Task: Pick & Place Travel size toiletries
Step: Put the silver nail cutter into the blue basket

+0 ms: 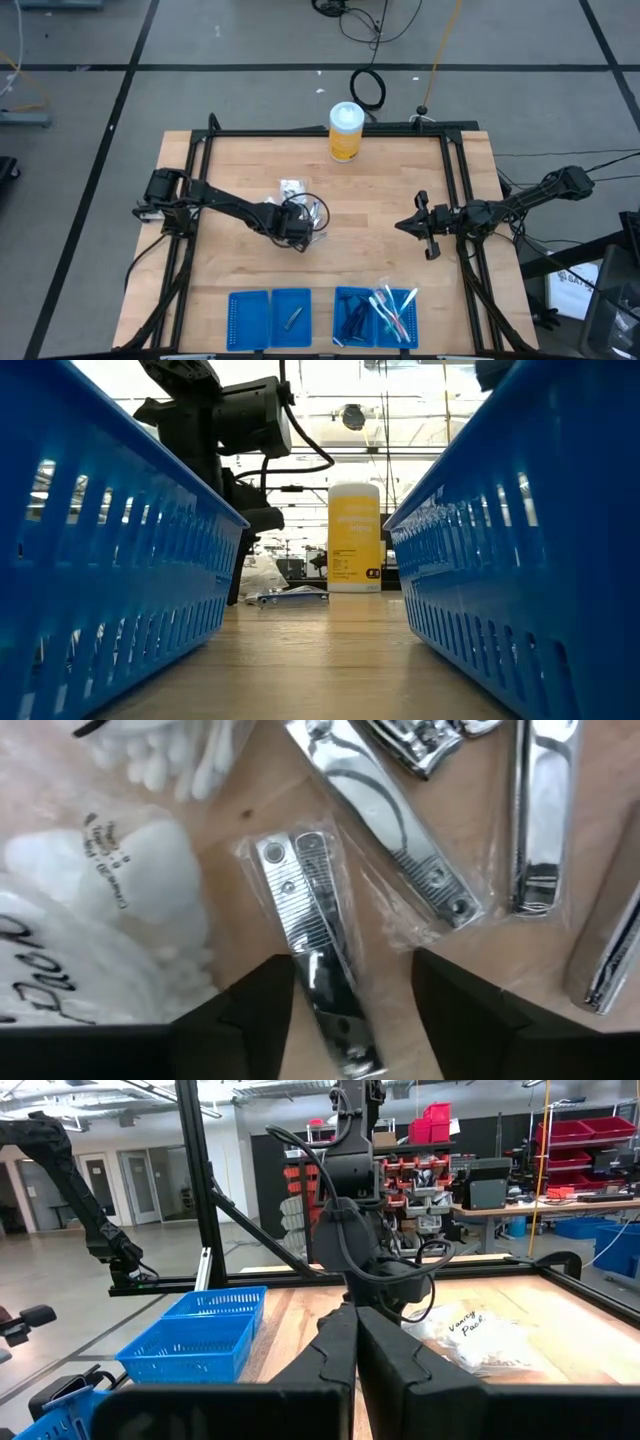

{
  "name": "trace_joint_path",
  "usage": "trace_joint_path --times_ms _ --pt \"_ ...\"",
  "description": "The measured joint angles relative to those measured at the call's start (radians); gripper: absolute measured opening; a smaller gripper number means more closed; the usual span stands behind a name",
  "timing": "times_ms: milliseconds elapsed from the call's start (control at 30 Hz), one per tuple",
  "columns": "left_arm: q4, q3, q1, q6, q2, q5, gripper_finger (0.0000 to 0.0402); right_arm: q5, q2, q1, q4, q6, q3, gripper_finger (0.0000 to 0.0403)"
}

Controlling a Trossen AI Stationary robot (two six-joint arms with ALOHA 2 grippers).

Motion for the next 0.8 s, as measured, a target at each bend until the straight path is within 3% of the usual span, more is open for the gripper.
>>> trace_joint_path --times_ms 433,800 --pt "-0.014 -0.002 -0.018 0.135 0.002 -0.032 0.0032 0.000 0.000 0.000 0.000 0.000 0.000 0.0004" --pt "-0.045 -0.001 -0.092 0.165 -0.100 -0.038 0.0039 0.000 0.000 0.000 0.000 0.000 0.000 0.0004"
